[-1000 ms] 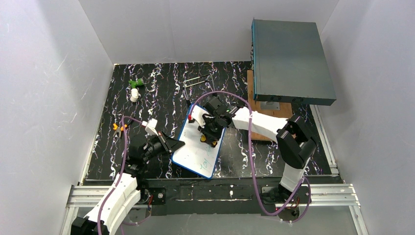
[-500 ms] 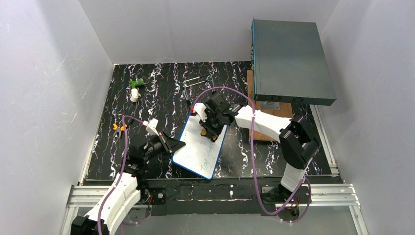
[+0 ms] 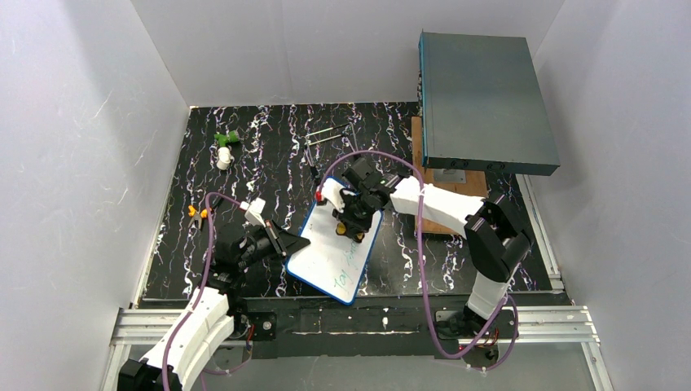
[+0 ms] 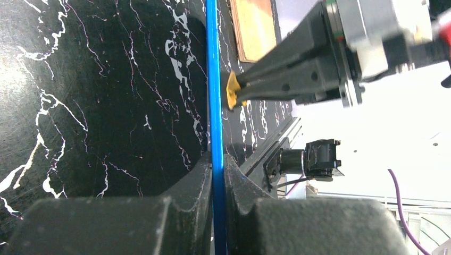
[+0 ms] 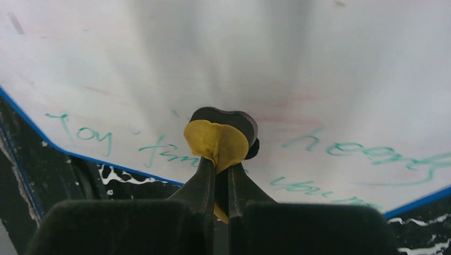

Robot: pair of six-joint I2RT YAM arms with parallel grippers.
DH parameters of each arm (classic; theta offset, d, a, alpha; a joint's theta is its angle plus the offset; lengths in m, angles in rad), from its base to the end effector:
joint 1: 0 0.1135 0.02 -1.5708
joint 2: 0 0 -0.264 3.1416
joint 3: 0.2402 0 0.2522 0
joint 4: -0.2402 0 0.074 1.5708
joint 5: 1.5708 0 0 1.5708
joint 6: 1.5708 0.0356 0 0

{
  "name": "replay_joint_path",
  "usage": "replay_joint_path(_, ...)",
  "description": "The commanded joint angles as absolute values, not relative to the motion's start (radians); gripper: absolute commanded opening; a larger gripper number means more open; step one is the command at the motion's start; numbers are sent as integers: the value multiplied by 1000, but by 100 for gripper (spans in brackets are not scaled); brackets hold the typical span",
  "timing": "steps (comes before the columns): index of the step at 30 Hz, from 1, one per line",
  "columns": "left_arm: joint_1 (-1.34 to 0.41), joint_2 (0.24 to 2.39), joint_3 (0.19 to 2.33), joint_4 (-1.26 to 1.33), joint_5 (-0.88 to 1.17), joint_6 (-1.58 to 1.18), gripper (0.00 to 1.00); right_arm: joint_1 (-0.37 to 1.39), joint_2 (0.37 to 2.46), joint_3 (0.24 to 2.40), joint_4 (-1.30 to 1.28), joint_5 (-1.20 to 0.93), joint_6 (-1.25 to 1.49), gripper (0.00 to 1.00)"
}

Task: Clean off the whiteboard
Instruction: Erase the whiteboard at the center of the board.

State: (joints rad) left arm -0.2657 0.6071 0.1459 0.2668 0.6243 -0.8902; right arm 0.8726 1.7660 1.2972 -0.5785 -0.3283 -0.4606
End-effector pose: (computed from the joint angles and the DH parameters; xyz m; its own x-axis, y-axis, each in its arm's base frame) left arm 0.1395 -0.0595 0.1890 -0.7130 -0.4595 -0.5297 0.3374 0.4373 -0.8336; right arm 0.2295 0.2913 0.2221 -0.1304 -0.8099 -0.5719 -0.9898 0.1396 0.0279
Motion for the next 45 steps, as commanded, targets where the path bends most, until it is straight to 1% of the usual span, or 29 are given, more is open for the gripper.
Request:
replay_joint_path(1,-276,586,228,385,704,-907,0,963,1785,1325,-667,-431,-565,1)
replay_joint_path(7,-276,580,229,386,707,-908,0,1020,1791,1328,-651,-396,-564,1)
replay_joint_path(9,-275,580,228,384,709,-908,0,1012,1790,1325,-617,-340,-527,1)
replay_joint_path(14,-275,570,218,390,716,-911,0,912,1783,1305,-501,-185,-404,1)
replay_joint_path(18,-276,570,209,402,718,-914,0,849,1778,1286,-457,-140,-364,1)
replay_joint_path(20,-275,576,209,411,719,-915,0,845,1783,1285,-469,-158,-371,1)
replay_joint_path(24,-276,583,209,419,717,-917,0,866,1793,1294,-518,-267,-412,1)
replay_joint_path(30,-275,583,205,420,713,-918,0,957,1744,1294,-602,-504,-510,1)
replay_joint_path(32,-276,583,207,415,715,-918,0,975,1727,1291,-590,-544,-499,1)
replay_joint_path(33,-275,580,208,412,715,-917,0,975,1723,1292,-576,-530,-482,1)
replay_joint_path(35,-275,575,208,408,715,-916,0,961,1725,1284,-526,-425,-441,1)
replay_joint_path(39,-276,570,204,406,716,-917,0,856,1736,1271,-432,-271,-337,1)
replay_joint_path(42,-275,573,203,406,715,-914,0,791,1724,1250,-402,-239,-318,1)
replay_joint_path(45,-276,583,207,408,714,-914,0,776,1719,1237,-409,-261,-324,1)
